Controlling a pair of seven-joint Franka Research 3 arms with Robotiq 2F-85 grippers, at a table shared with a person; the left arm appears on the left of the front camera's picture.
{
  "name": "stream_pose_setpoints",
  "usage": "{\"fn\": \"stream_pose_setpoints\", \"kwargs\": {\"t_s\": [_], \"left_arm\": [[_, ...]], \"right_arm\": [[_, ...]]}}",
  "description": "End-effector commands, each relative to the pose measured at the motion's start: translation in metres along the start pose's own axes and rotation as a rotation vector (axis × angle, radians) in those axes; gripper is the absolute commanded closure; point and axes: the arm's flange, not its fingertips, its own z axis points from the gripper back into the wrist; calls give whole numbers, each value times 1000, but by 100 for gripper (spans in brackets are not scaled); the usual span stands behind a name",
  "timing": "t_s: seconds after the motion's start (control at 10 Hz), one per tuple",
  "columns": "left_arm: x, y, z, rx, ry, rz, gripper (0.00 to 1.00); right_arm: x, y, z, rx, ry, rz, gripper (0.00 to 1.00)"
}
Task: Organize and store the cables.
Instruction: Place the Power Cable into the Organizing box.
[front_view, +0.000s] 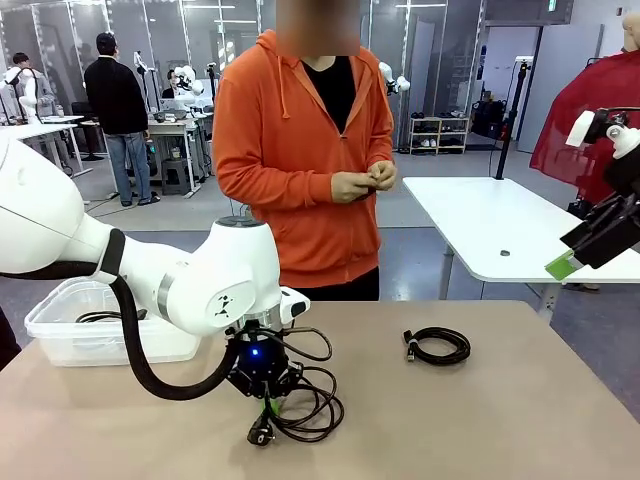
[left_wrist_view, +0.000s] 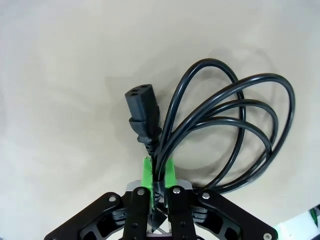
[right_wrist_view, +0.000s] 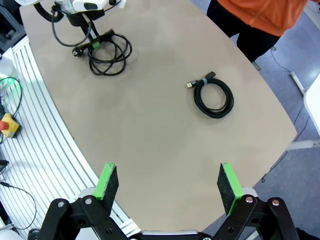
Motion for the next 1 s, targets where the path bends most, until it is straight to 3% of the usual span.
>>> {"fn": "stream_pose_setpoints", "kwargs": {"t_s": [0.0,0.4,0.7,0.8,0.9], "left_arm": [[-16,4,49,68,-57,-65,100],[-50,8,156,138,-175,-169,100],[-55,13,183,125,-243,-182,100],[-50,3,182,134,-248,-261,100],[-55,8,189,118,-222,-175,100]], "right_arm": [[-1,0,-1,-3,1,-8,0],[-1,0,-1,-3,1,-8,0],[-1,0,-1,-3,1,-8,0],[-1,0,-1,-3,1,-8,0],[-1,0,-1,-3,1,-8,0]]}}
